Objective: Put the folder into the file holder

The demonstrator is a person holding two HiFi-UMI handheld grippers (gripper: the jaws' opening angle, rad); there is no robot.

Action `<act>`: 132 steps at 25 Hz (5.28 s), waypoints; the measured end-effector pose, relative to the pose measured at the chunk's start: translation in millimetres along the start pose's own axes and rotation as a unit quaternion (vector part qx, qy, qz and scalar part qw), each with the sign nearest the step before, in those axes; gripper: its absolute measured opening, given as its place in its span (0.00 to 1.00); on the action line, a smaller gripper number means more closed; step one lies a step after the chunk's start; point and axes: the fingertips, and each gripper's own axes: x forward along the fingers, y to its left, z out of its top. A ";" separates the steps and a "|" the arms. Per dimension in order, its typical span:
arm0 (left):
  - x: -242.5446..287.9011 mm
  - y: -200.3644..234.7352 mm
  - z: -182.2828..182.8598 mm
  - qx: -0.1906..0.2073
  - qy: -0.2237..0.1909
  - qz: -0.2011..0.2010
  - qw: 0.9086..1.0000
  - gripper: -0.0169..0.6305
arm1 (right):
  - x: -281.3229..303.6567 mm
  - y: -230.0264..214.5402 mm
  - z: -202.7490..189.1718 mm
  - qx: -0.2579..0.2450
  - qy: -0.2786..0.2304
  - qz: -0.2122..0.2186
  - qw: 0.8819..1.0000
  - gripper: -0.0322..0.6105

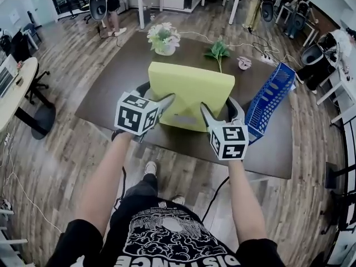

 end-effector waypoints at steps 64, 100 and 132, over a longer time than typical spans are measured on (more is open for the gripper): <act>-5.9 1.3 -4.6 0.006 0.019 0.023 1.000 0.59 | 27.1 46.0 12.2 -0.036 0.018 0.452 0.891 0.51; 31.8 -32.8 7.4 0.006 -0.001 -0.076 0.997 0.59 | -0.7 -7.0 3.5 -0.017 0.009 0.240 0.971 0.41; 94.1 -82.2 29.3 0.050 -0.005 -0.295 0.954 0.59 | -22.0 -19.5 -1.8 0.035 0.032 -0.076 0.996 0.40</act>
